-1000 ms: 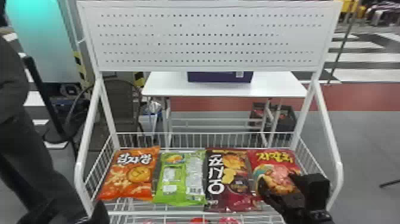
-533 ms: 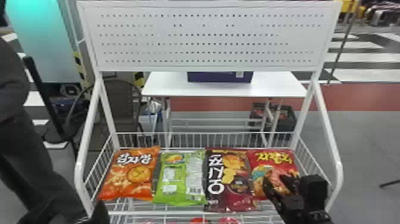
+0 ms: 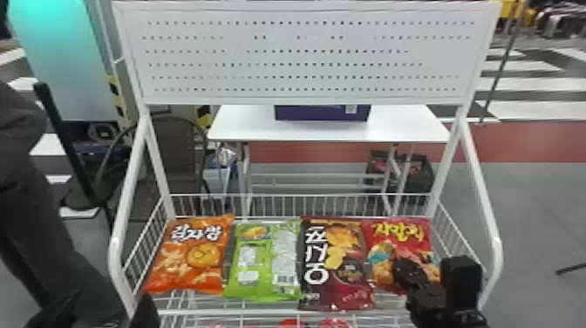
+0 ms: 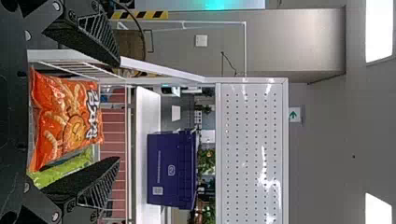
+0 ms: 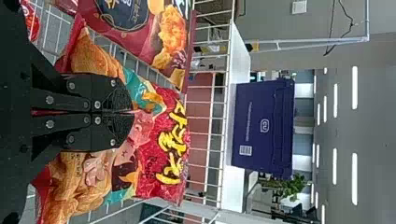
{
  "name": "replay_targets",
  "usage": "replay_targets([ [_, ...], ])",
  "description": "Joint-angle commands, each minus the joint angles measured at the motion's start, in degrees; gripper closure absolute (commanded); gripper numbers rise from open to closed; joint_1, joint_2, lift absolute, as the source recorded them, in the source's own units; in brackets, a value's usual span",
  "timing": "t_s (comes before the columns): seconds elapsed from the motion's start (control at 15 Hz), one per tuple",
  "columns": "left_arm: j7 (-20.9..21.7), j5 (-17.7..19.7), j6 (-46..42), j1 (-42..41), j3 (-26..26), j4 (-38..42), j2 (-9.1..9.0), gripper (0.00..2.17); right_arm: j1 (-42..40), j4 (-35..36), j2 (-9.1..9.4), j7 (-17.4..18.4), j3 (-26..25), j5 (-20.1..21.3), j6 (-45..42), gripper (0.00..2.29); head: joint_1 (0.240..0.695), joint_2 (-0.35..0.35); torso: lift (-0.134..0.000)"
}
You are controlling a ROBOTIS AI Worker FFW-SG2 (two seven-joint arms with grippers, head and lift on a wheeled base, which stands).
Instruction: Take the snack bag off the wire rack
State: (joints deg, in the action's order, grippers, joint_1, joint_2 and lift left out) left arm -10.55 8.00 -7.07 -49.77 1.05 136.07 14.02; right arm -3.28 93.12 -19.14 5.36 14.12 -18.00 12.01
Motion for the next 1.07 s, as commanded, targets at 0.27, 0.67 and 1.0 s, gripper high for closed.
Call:
replay_targets([
  [0.27,0.0,0.0,0.2,0.3,0.0,-0.1,-0.05,0.19,-6.1,12.5,-2.04,1.6,-1.9,-0.3,-1.3,2.11,0.499,0.000,0.000],
  [0.67,0.0,0.2,0.0,0.5,0.0,-0.3,0.04,0.19,-20.7,30.5,-7.05,2.4,-7.2,-2.2,-7.3,2.11,0.499,0.000,0.000],
  [1.0,0.0,0.4,0.0,0.5,0.4,-0.2,0.48,0.19,-33.8,38.3,-10.65,2.4,-13.1,-2.7,-14.5,2.11,0.499,0.000,0.000],
])
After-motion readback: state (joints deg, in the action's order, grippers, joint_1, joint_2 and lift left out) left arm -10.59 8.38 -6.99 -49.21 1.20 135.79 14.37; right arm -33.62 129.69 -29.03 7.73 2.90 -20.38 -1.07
